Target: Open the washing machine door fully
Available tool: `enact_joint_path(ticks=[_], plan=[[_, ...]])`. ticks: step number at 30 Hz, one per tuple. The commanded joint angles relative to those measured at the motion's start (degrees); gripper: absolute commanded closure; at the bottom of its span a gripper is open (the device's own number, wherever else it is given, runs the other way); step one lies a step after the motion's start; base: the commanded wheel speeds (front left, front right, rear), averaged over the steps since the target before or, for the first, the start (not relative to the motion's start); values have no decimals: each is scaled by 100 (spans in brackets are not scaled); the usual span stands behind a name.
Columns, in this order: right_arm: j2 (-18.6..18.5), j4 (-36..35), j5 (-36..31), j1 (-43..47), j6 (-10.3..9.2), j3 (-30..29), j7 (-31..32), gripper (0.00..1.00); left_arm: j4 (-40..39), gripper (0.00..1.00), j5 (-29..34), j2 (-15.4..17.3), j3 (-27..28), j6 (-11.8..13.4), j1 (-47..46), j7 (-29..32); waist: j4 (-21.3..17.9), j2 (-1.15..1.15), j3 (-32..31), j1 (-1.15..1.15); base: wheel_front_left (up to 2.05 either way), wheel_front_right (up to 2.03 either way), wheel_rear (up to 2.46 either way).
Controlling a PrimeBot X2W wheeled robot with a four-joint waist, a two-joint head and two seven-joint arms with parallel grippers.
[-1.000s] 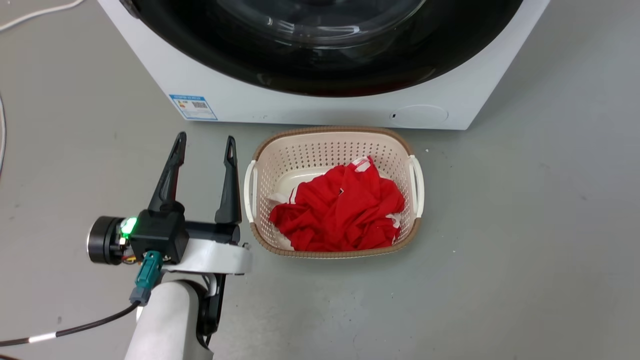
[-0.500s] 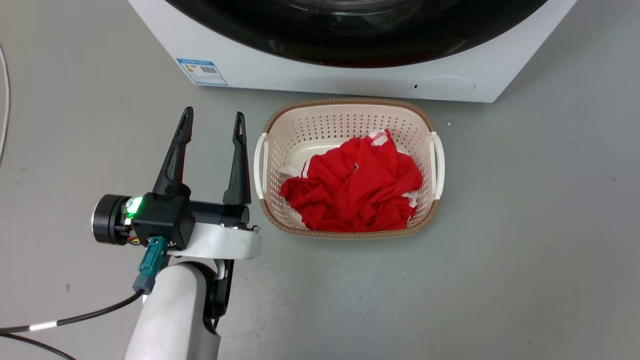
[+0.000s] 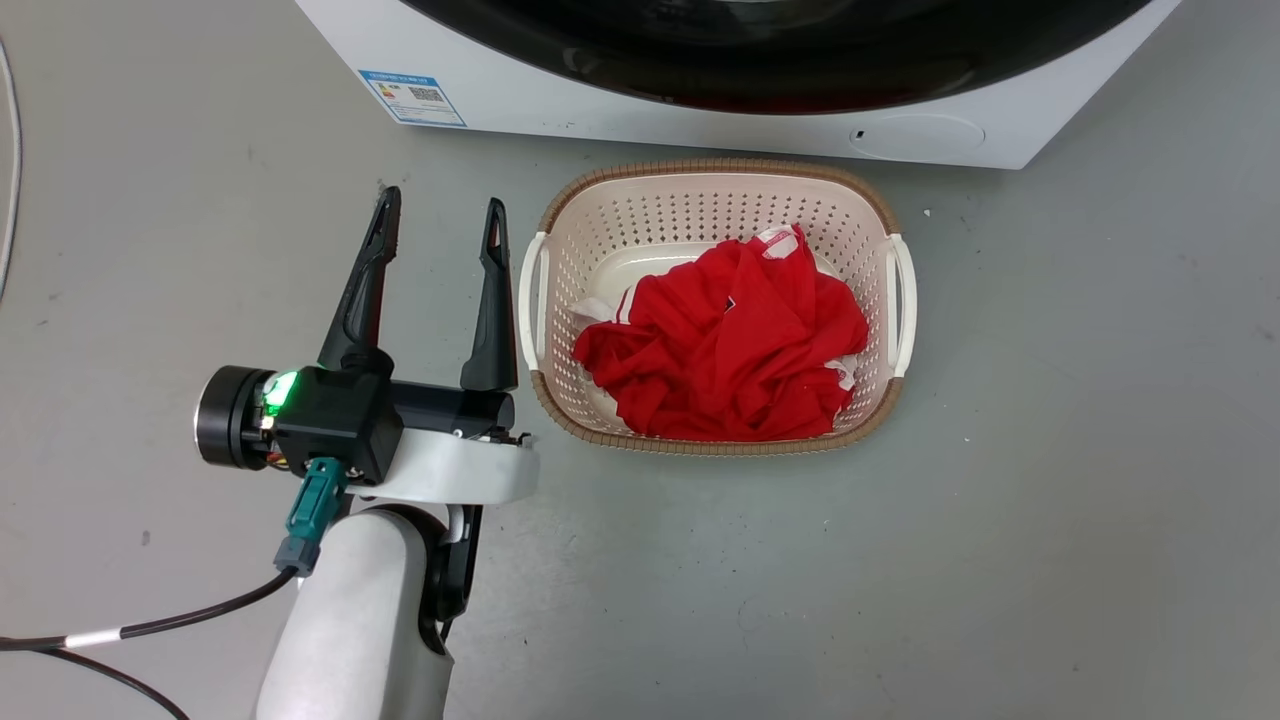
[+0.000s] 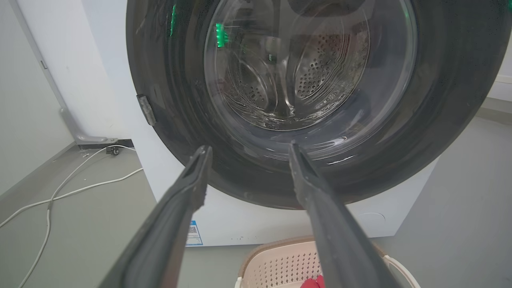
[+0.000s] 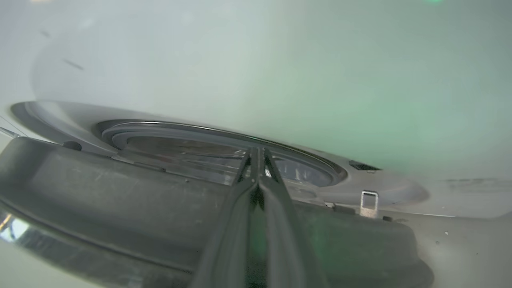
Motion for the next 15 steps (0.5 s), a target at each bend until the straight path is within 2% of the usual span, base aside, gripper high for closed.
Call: enact_joint_path(ticks=[1,15], plan=[[146,-25,19,-4,0,31,117,100,3,0,-22,-6,-27,46,-101,-15,8,0,5,0,0,0,0],[161,-368,405,534,0,-60,1332,100,155,0,24,-6,-24,35,38,-15,-66,0,-390,0,0,0,0]])
